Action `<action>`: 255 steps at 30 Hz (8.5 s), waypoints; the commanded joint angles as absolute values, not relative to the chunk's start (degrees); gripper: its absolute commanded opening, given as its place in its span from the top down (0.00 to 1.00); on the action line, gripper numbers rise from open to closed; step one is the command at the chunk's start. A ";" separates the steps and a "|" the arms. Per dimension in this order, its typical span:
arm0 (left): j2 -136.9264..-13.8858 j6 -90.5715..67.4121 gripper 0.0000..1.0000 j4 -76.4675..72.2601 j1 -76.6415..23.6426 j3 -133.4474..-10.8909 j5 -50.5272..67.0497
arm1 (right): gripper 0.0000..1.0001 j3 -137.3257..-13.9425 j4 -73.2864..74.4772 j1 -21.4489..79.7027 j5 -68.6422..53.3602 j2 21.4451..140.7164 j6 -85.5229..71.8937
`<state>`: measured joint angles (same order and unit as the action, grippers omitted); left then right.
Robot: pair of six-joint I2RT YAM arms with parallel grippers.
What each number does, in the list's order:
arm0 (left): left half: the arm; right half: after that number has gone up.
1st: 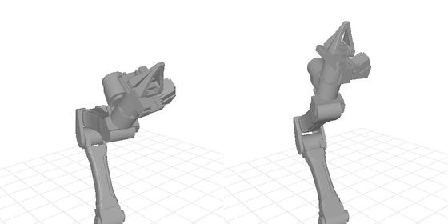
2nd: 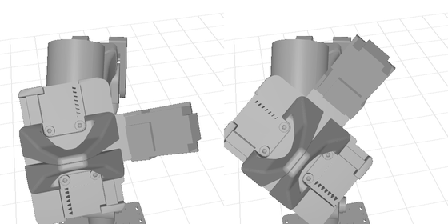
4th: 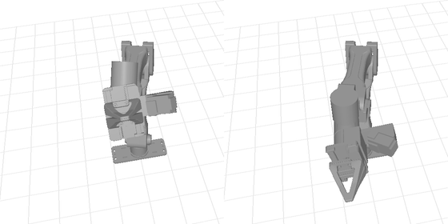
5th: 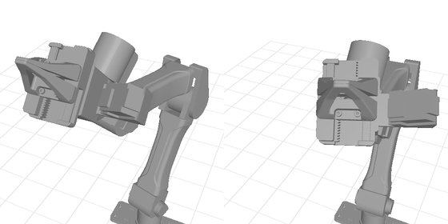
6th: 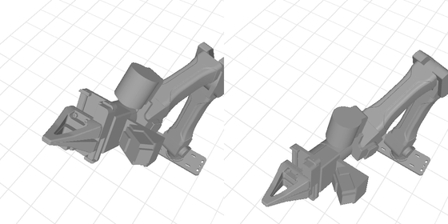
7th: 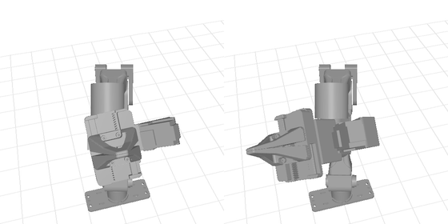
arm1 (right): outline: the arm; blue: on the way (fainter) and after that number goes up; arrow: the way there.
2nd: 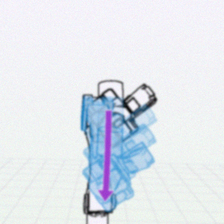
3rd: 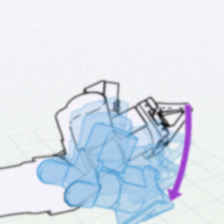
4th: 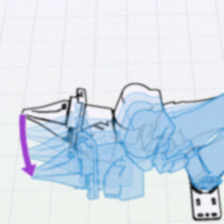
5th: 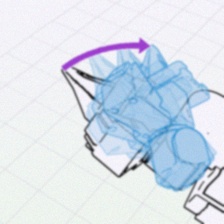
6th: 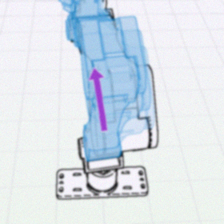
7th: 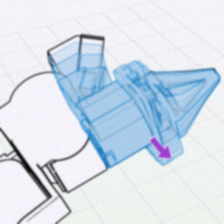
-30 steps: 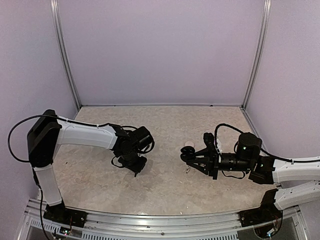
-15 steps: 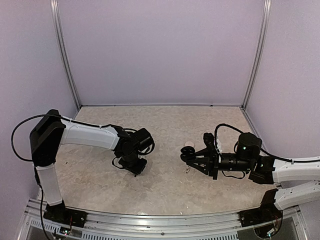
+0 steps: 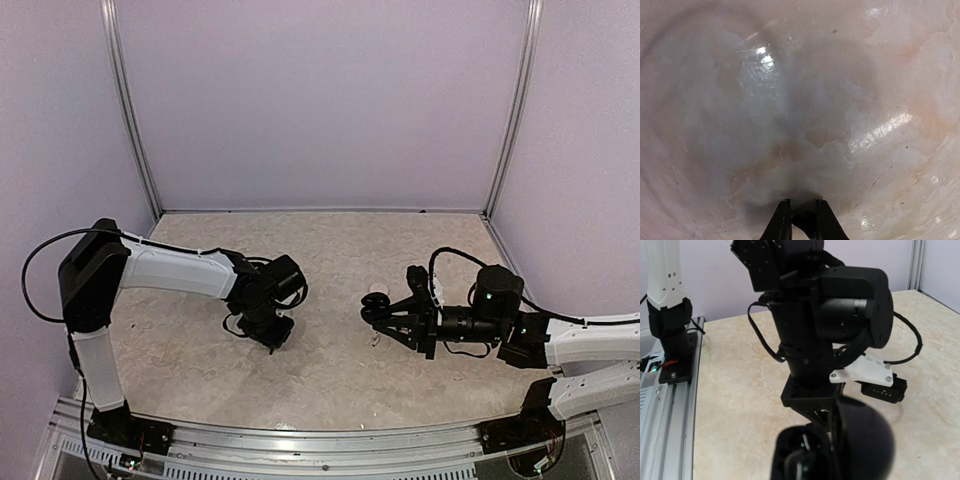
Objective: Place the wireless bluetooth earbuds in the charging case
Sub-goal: Pick up the left earbud from the center of the board, then place the left earbud in the left side groove of the charging case.
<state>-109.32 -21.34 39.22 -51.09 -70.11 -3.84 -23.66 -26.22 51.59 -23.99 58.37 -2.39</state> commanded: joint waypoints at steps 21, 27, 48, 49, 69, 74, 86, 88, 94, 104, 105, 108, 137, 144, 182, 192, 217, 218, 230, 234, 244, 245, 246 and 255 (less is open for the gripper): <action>-93.27 -20.18 0.85 23.89 -51.38 -64.78 -7.00 | 1.00 -24.90 -29.21 50.97 -22.76 60.24 -2.33; -82.78 -17.96 0.85 12.53 -55.17 -62.17 -10.21 | 1.00 -25.49 -33.66 50.99 -23.83 62.60 -2.05; -74.36 -12.53 0.84 -9.45 -69.61 -60.38 -14.76 | 1.00 -27.13 -42.39 51.08 -26.89 65.14 -2.13; -74.76 -12.34 0.84 -9.75 -70.01 -60.52 -14.89 | 1.00 -27.20 -42.37 51.14 -26.94 65.25 -2.13; -80.81 -12.04 0.84 -12.87 -71.99 -62.40 -14.12 | 1.00 -30.05 -42.36 52.64 -25.27 67.99 -4.01; -81.33 -12.06 0.84 -13.24 -71.98 -62.31 -14.16 | 1.00 -30.32 -42.90 52.97 -25.54 68.64 -4.63; -83.20 -12.20 0.85 -14.14 -72.03 -62.42 -13.63 | 1.00 -30.94 -43.59 53.37 -25.88 68.85 -5.15; -83.52 -12.31 0.85 -14.23 -71.99 -62.45 -13.48 | 1.00 -30.96 -43.54 53.51 -25.76 68.77 -5.22; -83.89 -12.51 0.85 -14.06 -72.07 -62.15 -13.85 | 1.00 -30.85 -43.85 53.49 -25.23 68.47 -5.22; -84.86 -11.96 0.85 -13.01 -72.33 -62.23 -14.97 | 1.00 -30.68 -44.39 53.44 -26.19 68.18 -5.13; -84.93 -11.82 0.85 -12.74 -72.33 -62.23 -15.14 | 1.00 -30.60 -44.24 53.44 -26.19 68.06 -5.10; -84.75 -11.42 0.85 -12.11 -72.33 -62.06 -16.25 | 1.00 -30.42 -44.38 53.44 -26.75 67.62 -4.94; -84.82 -12.10 0.85 -12.62 -73.14 -61.39 -15.81 | 1.00 -29.35 -46.92 53.36 -24.32 66.86 -5.62; -85.66 -13.69 0.85 -13.51 -73.51 -61.84 -14.32 | 1.00 -29.97 -46.41 53.46 -24.21 67.57 -5.00; -83.79 -7.42 0.85 -13.28 -74.92 -58.56 -23.66 | 1.00 -28.62 -49.96 53.01 -31.36 66.73 -7.53; -84.36 -7.85 0.85 -13.72 -74.97 -58.44 -20.93 | 1.00 -28.17 -52.22 52.29 -32.87 66.78 -8.62; -88.36 -14.94 0.85 -13.86 -75.19 -60.60 -20.70 | 1.00 -28.41 -51.87 53.00 -28.00 66.24 -3.27; -88.41 -14.94 0.85 -13.87 -75.24 -60.50 -20.90 | 1.00 -28.33 -52.02 53.01 -27.55 66.05 -3.59; -90.20 -13.90 0.85 -13.93 -76.91 -60.38 -24.87 | 1.00 -28.22 -52.99 53.00 -24.72 65.04 -6.16; -89.84 -13.31 0.84 -14.64 -76.91 -59.84 -25.37 | 1.00 -27.55 -54.40 53.00 -26.43 65.21 -6.64; -87.58 -11.26 0.80 -17.75 -76.64 -57.91 -23.56 | 1.00 -26.01 -57.31 52.99 -28.19 65.47 -8.49; -87.70 -11.25 0.79 -17.68 -76.64 -57.98 -23.23 | 1.00 -26.06 -57.23 53.00 -28.29 65.48 -8.36; -87.72 -11.32 0.79 -17.56 -76.64 -58.07 -23.04 | 1.00 -26.14 -57.11 52.98 -28.30 65.48 -8.26; -87.20 -11.33 0.74 -16.99 -76.23 -58.44 -22.36 | 1.00 -25.85 -56.45 53.04 -28.17 65.36 -7.96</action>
<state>-86.94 -11.77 -22.09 -76.44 -59.75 -24.10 -25.21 -47.99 52.42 -27.07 67.66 -8.45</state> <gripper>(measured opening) 0.248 0.206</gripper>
